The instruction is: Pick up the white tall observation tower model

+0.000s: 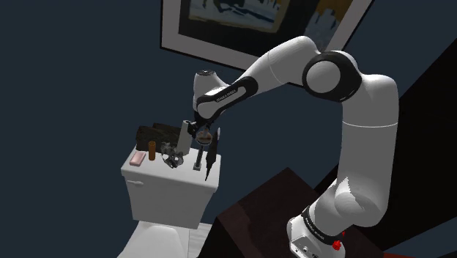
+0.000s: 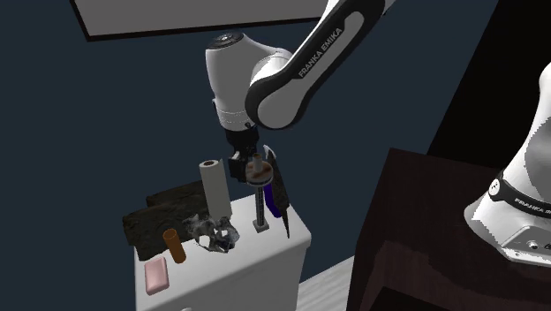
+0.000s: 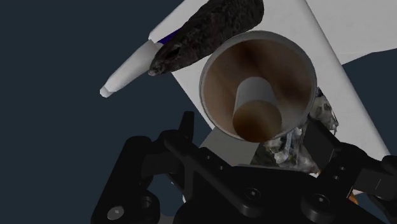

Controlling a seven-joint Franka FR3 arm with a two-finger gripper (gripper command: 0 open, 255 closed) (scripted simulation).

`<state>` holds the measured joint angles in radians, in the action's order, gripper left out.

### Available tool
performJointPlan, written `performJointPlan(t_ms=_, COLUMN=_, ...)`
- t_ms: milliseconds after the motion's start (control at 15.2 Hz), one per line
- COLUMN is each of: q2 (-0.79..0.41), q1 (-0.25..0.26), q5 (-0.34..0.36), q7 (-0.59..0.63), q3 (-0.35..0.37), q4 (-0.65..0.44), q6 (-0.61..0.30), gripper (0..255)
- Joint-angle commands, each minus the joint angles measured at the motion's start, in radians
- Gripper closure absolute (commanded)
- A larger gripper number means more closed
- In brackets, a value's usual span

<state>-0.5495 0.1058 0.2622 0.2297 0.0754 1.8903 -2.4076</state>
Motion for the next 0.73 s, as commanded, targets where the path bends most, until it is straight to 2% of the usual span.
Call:
performJointPlan(t_ms=0, q2=-0.022, q1=0.001, q5=0.004, q7=0.004, q3=-0.003, q4=-0.007, q6=-0.016, gripper=0)
performJointPlan(t_ms=132, q2=-0.028, q1=0.002, q5=0.006, q7=0.005, q3=-0.004, q4=-0.008, q6=-0.021, gripper=0)
performJointPlan(t_ms=198, q2=-0.029, q1=0.002, q5=0.006, q7=0.006, q3=-0.004, q4=-0.008, q6=-0.021, gripper=255)
performJointPlan(t_ms=660, q2=-0.028, q1=0.002, q5=0.006, q7=0.004, q3=-0.004, q4=-0.009, q6=-0.019, gripper=255)
